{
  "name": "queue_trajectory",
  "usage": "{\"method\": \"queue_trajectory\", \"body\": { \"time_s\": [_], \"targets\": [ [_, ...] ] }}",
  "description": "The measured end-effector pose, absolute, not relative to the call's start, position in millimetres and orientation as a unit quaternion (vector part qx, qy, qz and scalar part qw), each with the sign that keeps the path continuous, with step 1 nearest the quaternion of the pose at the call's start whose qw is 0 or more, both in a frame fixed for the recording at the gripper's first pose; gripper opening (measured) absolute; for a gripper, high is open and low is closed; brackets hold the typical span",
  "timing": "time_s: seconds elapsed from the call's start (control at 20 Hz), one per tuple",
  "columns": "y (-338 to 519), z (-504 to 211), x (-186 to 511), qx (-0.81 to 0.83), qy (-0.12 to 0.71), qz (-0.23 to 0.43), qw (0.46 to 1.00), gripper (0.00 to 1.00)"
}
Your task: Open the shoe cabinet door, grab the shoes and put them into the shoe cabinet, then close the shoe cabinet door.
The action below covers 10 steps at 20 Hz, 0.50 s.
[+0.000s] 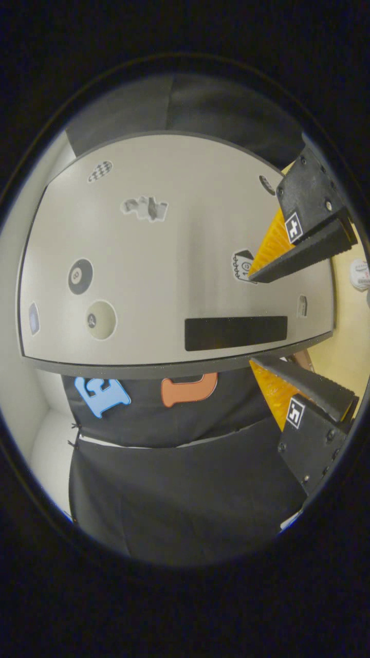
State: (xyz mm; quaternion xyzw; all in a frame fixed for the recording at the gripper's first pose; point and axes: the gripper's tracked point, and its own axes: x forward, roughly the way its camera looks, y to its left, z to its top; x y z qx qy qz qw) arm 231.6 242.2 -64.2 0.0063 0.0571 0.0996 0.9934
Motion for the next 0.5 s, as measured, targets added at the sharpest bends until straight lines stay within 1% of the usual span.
{"method": "queue_trajectory", "body": {
  "time_s": [0.15,0.3,0.4,0.5],
  "targets": [
    [253,-69,251,0.011,0.065,0.100,0.993,0.87],
    [255,-74,259,0.028,0.081,0.088,0.992,0.71],
    [250,-74,263,0.029,0.078,0.065,0.994,0.58],
    [251,-74,263,0.025,0.078,0.055,0.995,0.45]
  ]
}}
